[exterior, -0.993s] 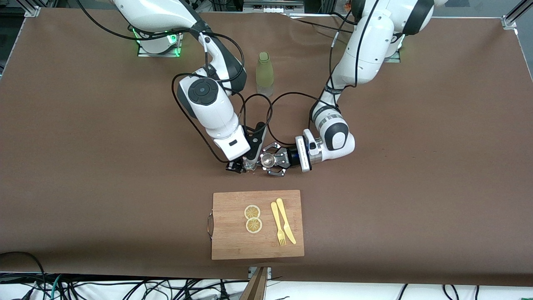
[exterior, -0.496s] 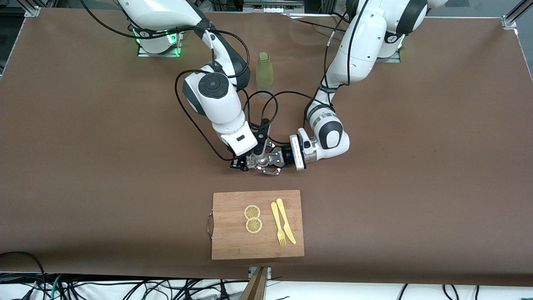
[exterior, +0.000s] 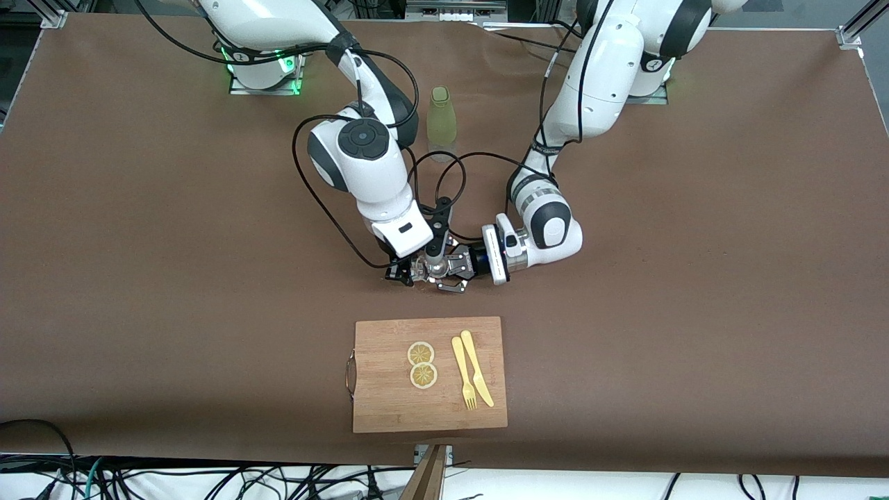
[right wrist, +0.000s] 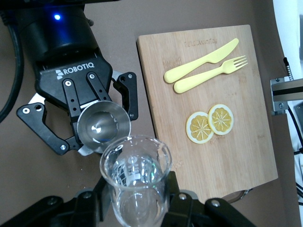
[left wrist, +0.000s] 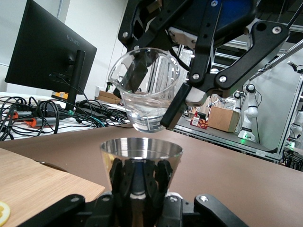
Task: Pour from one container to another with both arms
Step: 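Tilt the right gripper's beaker over the jigger held by the left gripper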
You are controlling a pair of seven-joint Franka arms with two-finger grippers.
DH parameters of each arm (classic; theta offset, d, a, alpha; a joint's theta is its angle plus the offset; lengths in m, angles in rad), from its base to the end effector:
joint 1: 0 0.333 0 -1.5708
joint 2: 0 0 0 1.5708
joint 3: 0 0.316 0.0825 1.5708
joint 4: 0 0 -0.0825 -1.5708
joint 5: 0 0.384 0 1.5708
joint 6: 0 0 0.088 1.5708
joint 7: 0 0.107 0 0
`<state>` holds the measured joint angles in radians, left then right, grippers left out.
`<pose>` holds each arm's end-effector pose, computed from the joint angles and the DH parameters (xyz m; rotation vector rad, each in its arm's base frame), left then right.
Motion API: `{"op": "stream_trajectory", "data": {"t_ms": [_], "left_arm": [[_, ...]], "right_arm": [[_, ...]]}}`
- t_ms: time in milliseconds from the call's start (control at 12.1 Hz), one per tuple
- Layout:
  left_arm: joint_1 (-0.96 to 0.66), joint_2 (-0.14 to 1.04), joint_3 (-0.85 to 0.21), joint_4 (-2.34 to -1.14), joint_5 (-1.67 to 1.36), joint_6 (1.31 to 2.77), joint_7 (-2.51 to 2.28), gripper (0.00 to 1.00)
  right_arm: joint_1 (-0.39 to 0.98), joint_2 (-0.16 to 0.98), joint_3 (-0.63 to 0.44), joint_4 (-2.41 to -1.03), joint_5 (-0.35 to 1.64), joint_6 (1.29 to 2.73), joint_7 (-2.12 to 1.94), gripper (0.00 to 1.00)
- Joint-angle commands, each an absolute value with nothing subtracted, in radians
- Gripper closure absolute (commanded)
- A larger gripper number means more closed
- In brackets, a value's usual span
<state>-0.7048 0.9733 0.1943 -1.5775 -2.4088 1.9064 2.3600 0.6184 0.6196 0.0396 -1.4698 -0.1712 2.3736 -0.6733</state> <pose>0.5755 -0.4031 0.1026 1.4717 -0.8288 1.2264 0.5898 0.4463 0.3460 2.2650 1.9604 0.4281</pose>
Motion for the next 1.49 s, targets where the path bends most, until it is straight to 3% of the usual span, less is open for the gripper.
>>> {"op": "stream_trajectory", "data": {"t_ms": [0, 1406], "left_arm": [[-0.723, 0.988, 0.207, -1.551, -2.447, 1.925, 2.402, 1.0], [-0.772, 1.015, 0.256, -1.531, -2.534, 1.94, 2.41, 1.0]], "right_arm": [[0.63, 0.614, 0.04, -1.47, -0.212, 2.361, -0.653, 0.77], [0.646, 0.617, 0.032, -1.468, -0.322, 2.327, -0.653, 0.78]]}}
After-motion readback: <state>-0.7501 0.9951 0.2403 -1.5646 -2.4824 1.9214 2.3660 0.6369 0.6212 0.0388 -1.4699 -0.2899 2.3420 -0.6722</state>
